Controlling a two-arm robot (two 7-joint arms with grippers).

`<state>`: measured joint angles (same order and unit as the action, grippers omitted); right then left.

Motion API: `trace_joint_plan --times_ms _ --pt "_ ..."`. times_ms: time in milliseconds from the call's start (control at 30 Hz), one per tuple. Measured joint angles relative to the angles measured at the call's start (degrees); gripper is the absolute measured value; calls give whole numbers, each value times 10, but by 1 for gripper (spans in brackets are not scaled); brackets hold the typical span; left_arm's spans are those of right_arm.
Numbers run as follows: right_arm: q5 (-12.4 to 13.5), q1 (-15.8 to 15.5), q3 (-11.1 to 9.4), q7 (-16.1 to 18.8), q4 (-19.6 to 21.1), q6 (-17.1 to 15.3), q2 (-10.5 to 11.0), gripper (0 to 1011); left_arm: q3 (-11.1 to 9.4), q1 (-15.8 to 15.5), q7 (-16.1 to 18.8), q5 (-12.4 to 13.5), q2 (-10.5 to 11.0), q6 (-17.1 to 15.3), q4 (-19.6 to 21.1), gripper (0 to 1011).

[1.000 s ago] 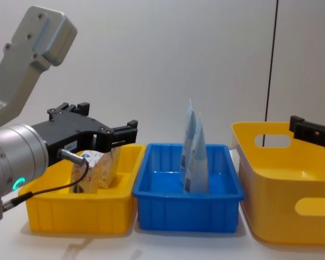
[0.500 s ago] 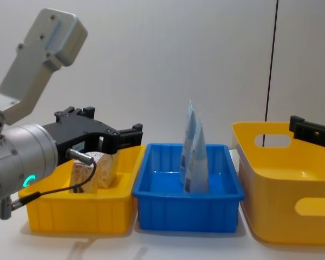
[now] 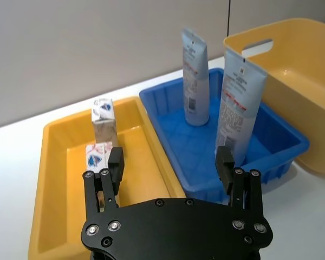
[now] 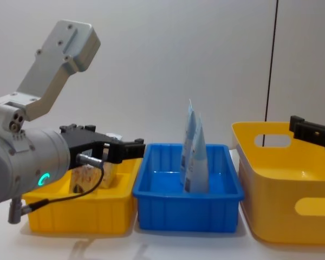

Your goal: Bimanual collaborative sorting of washing and personal care products

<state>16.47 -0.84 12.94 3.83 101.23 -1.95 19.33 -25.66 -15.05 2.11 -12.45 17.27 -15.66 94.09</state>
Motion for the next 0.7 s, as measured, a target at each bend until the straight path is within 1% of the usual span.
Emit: trace_joint_plan --times_ms 67,400,700 --pt "0 0 0 0 0 0 0 1000 3 2 4 -2 -3 -14 2 1001" --pt "0 0 0 0 0 0 0 1000 14 8 13 -7 -9 -60 9 1001" --pt "0 0 0 0 0 0 0 1000 19 4 9 -9 -11 -73 -6 1001"
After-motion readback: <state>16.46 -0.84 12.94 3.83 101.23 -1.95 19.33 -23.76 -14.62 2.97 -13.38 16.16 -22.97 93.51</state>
